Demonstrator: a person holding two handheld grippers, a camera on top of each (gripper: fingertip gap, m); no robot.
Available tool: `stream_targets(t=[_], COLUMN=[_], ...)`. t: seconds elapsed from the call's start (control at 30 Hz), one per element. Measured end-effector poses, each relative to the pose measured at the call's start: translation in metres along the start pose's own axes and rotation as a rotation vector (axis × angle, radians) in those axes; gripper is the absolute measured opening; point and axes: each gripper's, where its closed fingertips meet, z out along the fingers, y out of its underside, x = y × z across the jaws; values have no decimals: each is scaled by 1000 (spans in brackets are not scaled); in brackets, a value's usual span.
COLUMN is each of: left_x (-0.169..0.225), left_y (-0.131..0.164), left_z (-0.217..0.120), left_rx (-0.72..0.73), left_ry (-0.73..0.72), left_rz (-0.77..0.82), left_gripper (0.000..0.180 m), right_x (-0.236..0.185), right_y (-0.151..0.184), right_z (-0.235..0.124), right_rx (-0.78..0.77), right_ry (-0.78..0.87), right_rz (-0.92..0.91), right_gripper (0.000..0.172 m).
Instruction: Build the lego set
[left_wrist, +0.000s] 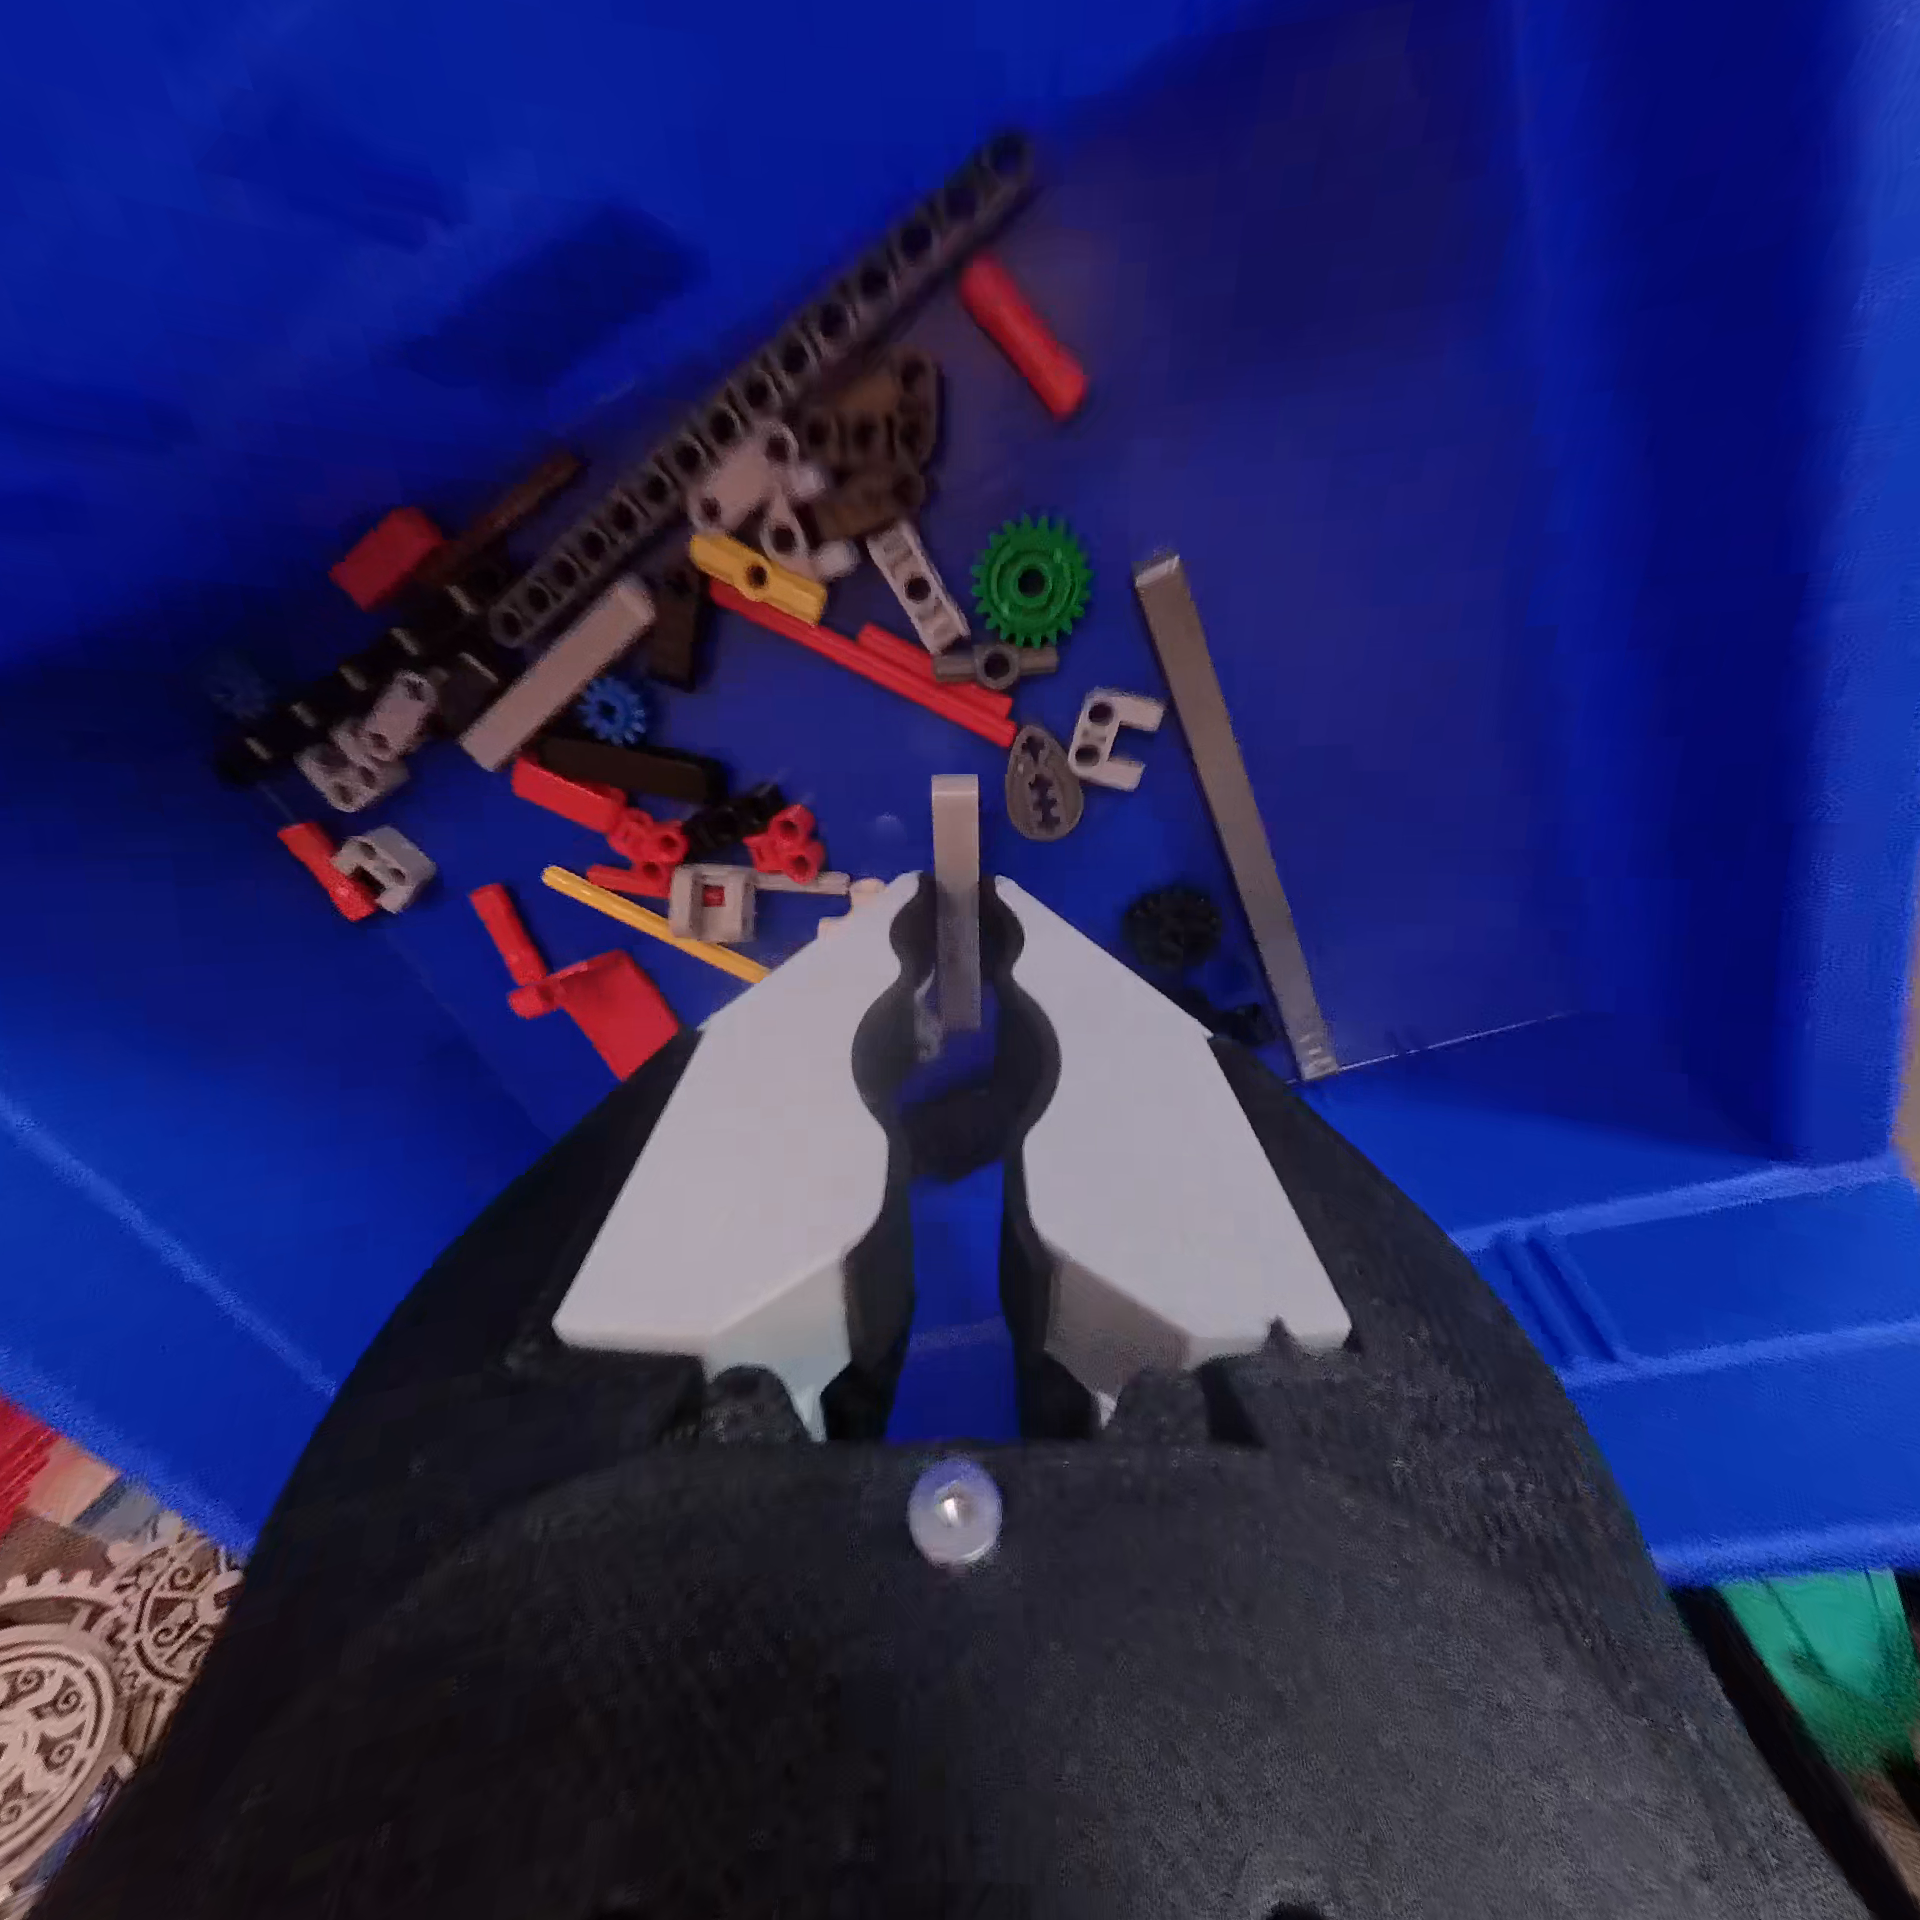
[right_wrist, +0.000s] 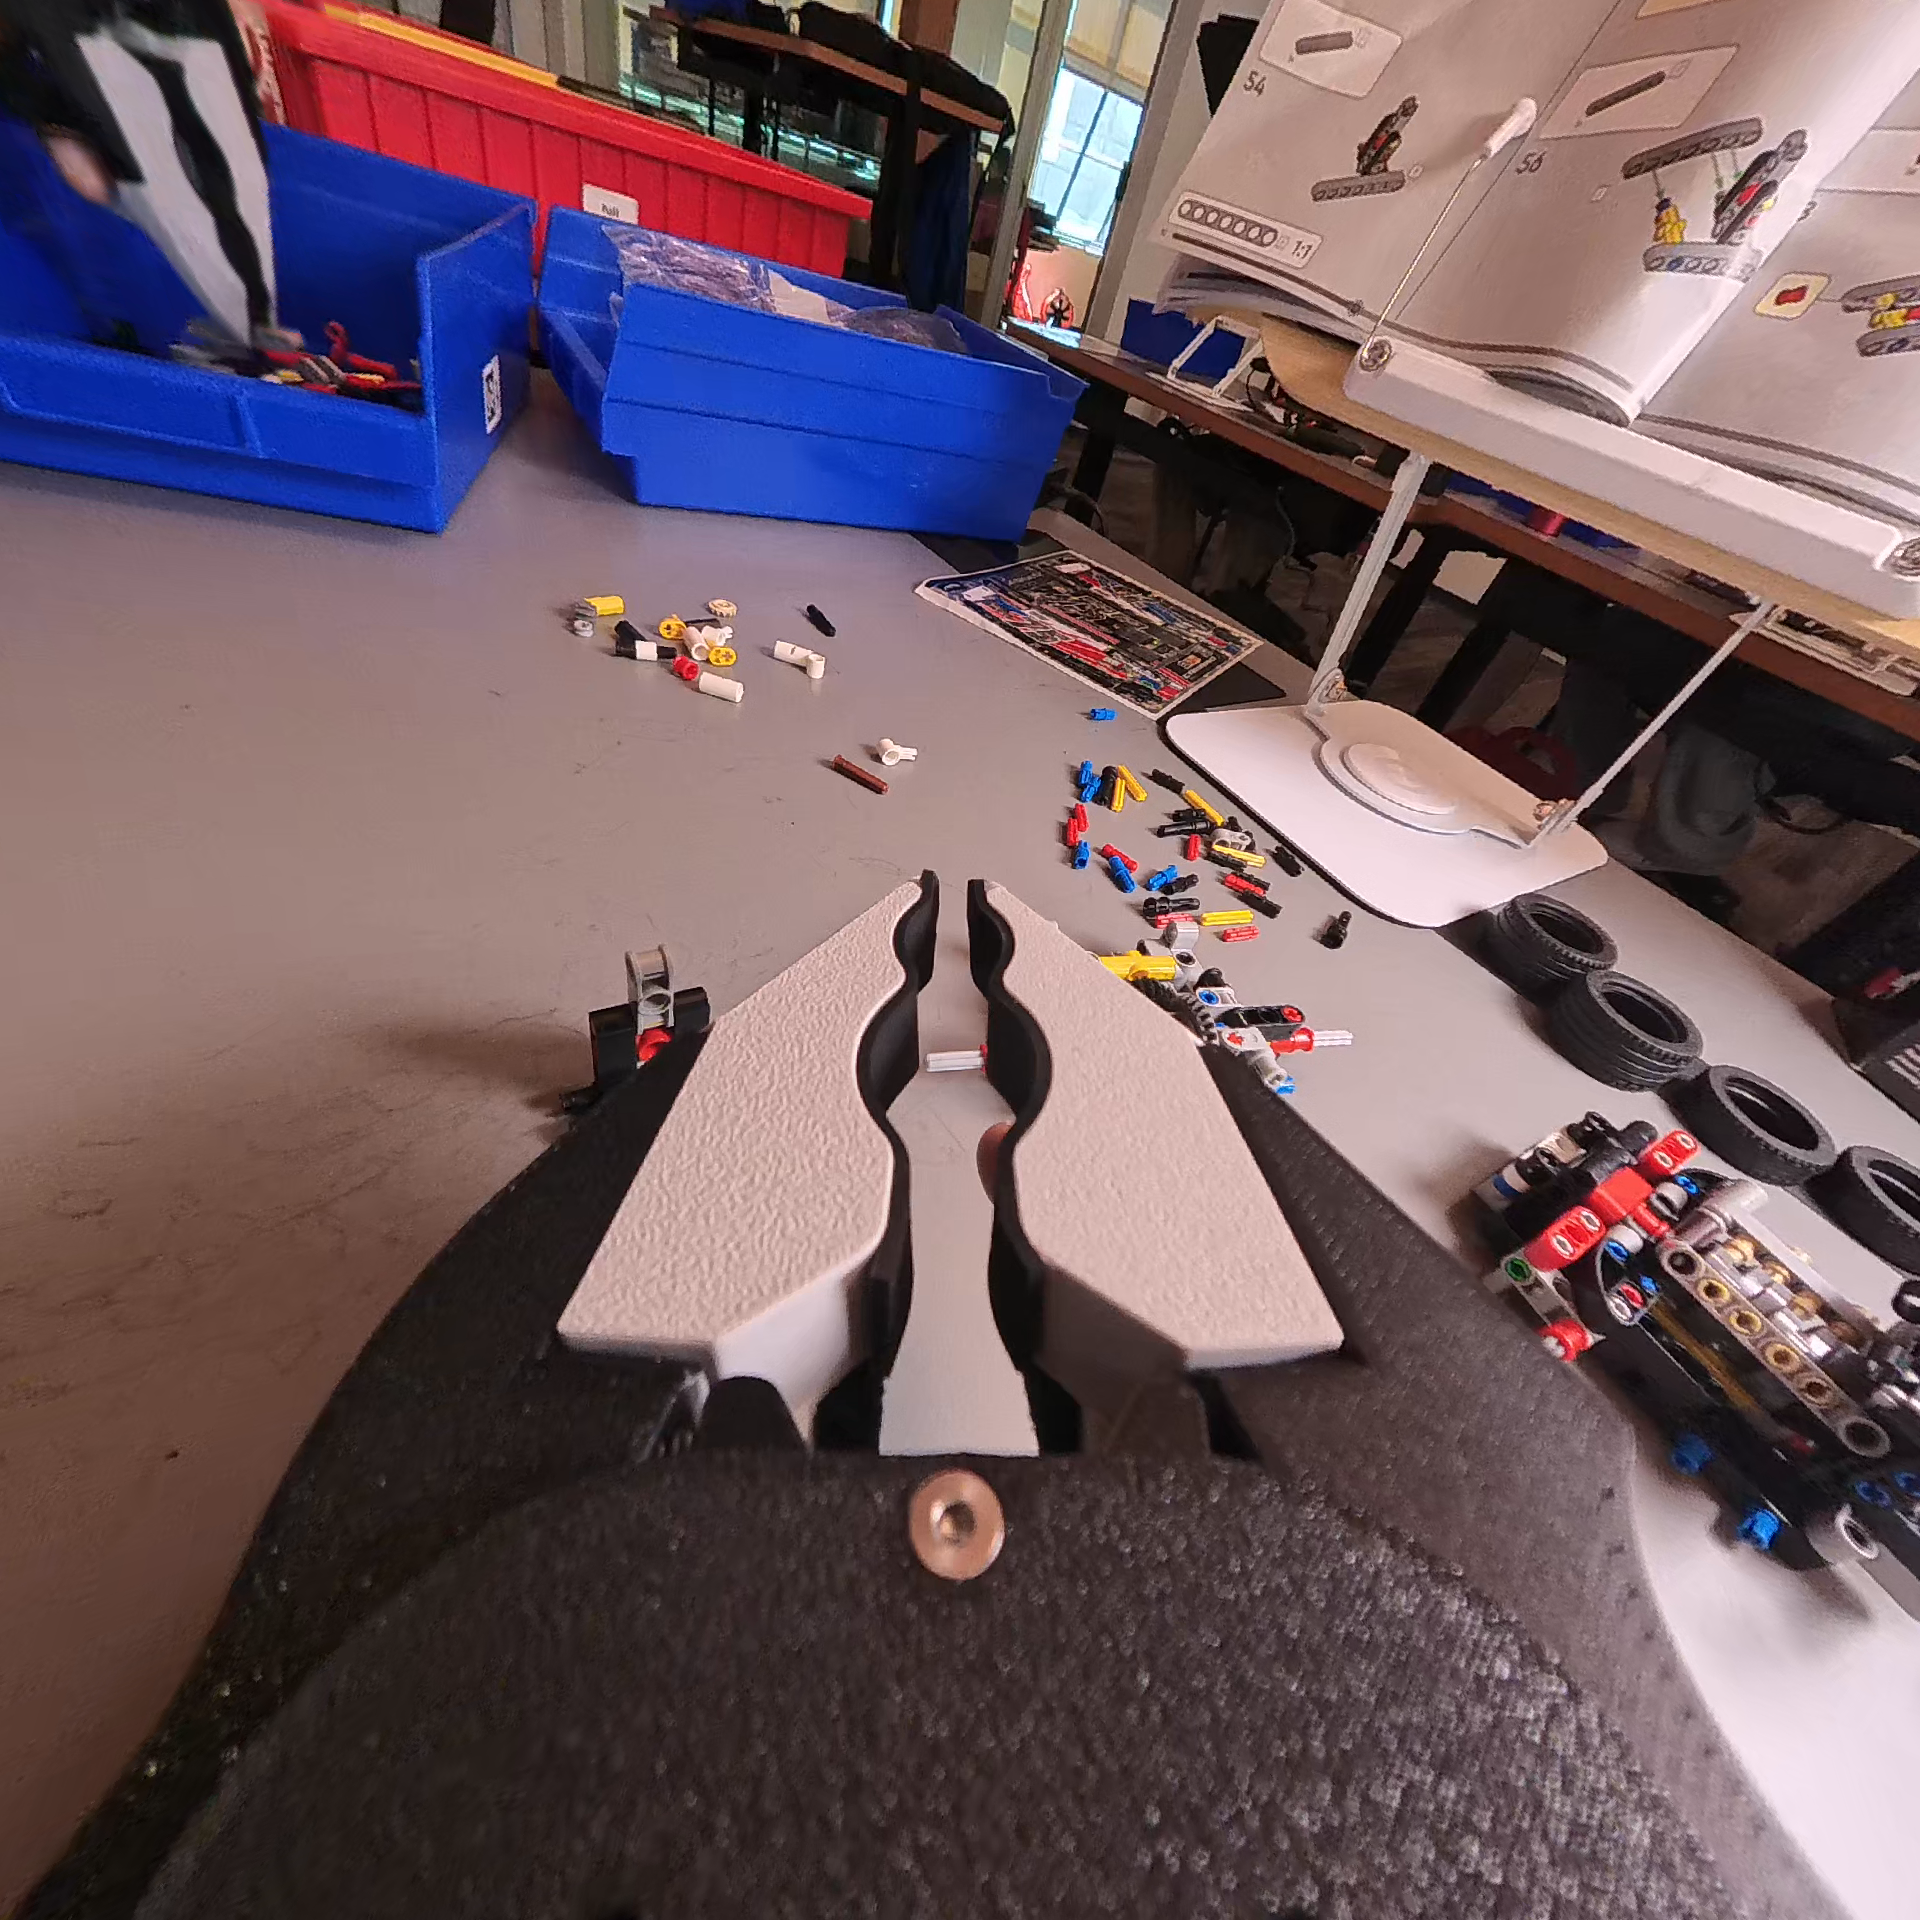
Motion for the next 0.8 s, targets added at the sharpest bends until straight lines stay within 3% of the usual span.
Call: stream_targets(t=[0.13,0.27,0.37,0.47,0.6,0.8], left_x=[26,102,159,210,270,337], left_y=[-70,-158,-207,-241,-268,-277], left_z=[-59,-119,-138,-141,-121,-67], left_rx=[321,649,757,784,704,457], left_ry=[59,262,450,664,909,1087], left_rz=[6,92,132,165,220,312], left_gripper=[7,7,6,6,6,6], right_x=[-1,-2,-10,-23,-59,-121], right_y=[0,-2,-10,-26,-48,-27], right_z=[0,0,-3,-10,-22,-28], right_rx=[-2,10,53,123,217,98], right_ry=[-4,-13,-47,-107,-281,-459], right_rz=[-2,-2,-1,-26,-88,-436], right_gripper=[4,4,6,10,22,44])
